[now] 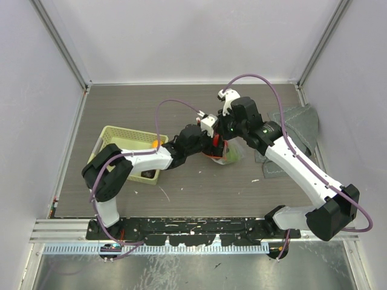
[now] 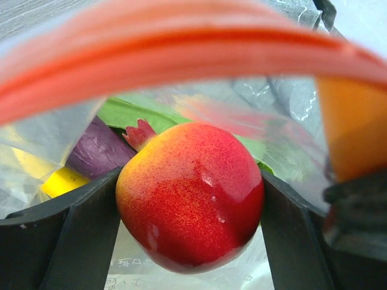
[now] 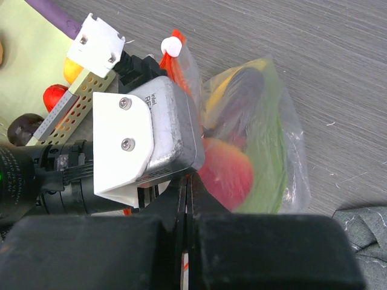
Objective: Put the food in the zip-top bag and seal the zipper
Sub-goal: Place the fake fruit in the zipper food storage bag, then pick up the fake fruit from the bin.
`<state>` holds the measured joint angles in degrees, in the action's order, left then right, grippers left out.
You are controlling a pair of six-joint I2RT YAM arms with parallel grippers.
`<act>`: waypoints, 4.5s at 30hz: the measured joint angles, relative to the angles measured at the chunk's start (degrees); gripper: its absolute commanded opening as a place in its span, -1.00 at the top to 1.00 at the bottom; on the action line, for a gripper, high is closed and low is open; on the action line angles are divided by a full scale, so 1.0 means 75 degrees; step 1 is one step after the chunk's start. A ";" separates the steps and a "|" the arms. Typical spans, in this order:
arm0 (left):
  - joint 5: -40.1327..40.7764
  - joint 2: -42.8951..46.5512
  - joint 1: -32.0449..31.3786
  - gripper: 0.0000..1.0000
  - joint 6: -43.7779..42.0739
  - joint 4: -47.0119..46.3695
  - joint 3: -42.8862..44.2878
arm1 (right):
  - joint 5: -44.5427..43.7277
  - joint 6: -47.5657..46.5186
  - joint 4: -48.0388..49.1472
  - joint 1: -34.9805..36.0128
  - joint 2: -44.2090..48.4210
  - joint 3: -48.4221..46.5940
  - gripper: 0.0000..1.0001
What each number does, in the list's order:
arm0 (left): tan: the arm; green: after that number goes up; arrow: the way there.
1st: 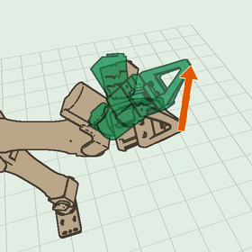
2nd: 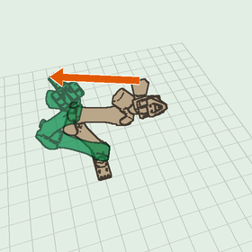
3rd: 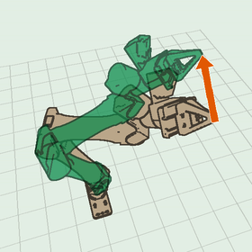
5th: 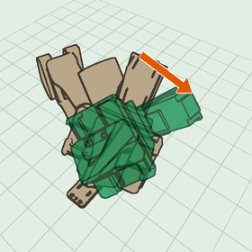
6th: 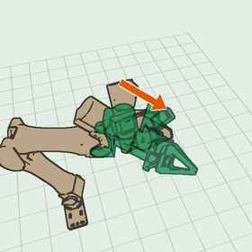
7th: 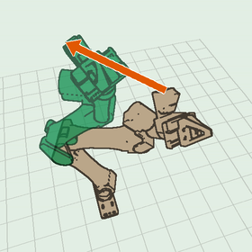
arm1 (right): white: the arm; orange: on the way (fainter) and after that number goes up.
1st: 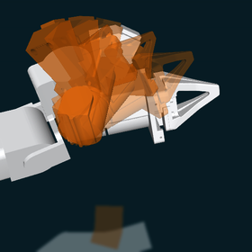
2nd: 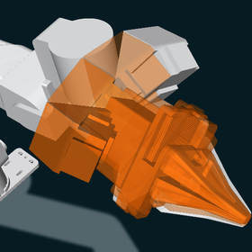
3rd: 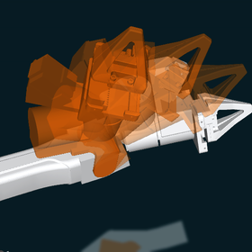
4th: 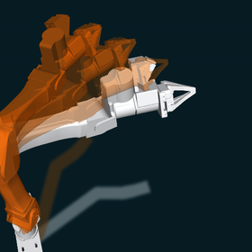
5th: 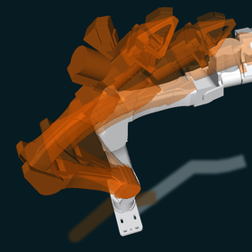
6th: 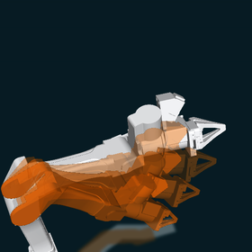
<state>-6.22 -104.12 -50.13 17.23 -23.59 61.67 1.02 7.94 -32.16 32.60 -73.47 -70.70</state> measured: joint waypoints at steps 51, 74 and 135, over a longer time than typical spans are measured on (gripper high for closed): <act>0.3054 0.5933 0.1014 -0.96 0.1655 0.6534 -0.1029 | -0.0743 -0.0291 0.0227 0.0038 0.0163 0.0184 0.99; 0.4433 0.5155 0.4232 -0.96 0.2871 0.9139 -0.1105 | -0.0653 -0.0478 0.0326 0.0038 0.0233 0.0321 0.99; 0.2040 0.5852 0.4162 -0.01 0.2696 0.6499 -0.1652 | 0.0341 -0.0239 0.0574 0.0038 0.0262 0.0557 0.99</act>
<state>9.08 -60.23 -18.92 37.45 25.15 49.28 3.57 6.15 -27.86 32.88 -71.50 -66.52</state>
